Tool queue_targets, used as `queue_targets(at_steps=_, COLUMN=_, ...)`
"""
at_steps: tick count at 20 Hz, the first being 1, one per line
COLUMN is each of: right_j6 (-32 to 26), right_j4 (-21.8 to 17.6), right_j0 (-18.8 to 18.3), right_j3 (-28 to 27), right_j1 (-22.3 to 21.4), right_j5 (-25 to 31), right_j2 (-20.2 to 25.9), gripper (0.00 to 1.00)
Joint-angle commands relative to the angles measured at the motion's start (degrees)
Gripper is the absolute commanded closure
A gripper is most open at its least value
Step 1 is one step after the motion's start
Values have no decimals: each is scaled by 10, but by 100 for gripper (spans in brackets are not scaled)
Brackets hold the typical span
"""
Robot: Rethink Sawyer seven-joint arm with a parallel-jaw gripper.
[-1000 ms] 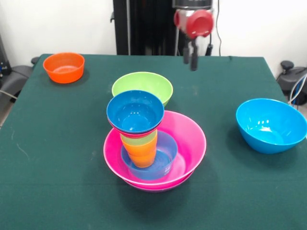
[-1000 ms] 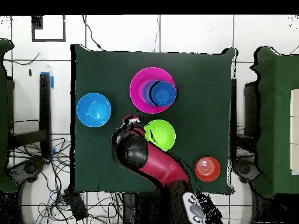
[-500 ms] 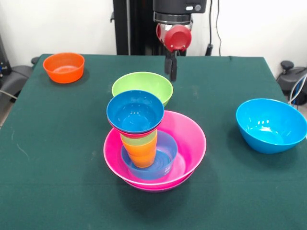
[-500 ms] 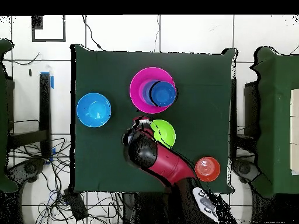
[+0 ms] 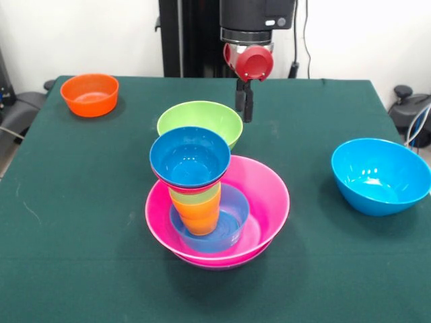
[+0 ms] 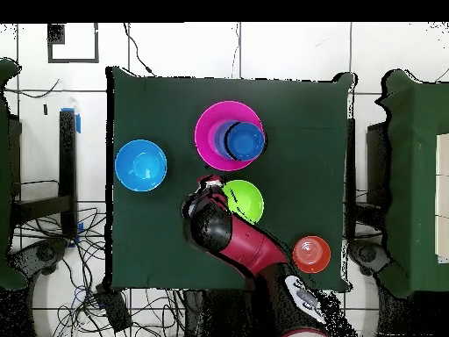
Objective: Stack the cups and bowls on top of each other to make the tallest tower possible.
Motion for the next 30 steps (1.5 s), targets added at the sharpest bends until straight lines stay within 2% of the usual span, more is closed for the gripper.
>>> queue_targets(at_steps=1, right_j6=85, right_j4=-33, right_j0=-11, right_j3=16, right_j1=13, right_j5=-25, right_j2=71, gripper=0)
queue_targets(at_steps=4, right_j6=90, right_j4=-40, right_j0=-15, right_j3=27, right_j1=12, right_j5=-30, right_j2=77, gripper=0)
queue_targets(at_steps=7, right_j6=69, right_j4=-56, right_j0=-19, right_j3=27, right_j1=11, right_j5=-23, right_j2=72, gripper=0)
queue_targets(at_steps=10, right_j6=9, right_j4=-102, right_j0=-36, right_j3=32, right_j1=-8, right_j5=13, right_j2=56, gripper=0)
queue_targets(at_steps=17, right_j6=-6, right_j4=-164, right_j0=-52, right_j3=39, right_j1=-30, right_j5=43, right_j2=60, gripper=0)
queue_targets(at_steps=23, right_j6=-24, right_j4=-208, right_j0=-63, right_j3=28, right_j1=-20, right_j5=53, right_j2=64, gripper=0)
queue_targets(at_steps=30, right_j6=-11, right_j4=-237, right_j0=-31, right_j3=6, right_j1=12, right_j5=38, right_j2=46, gripper=0)
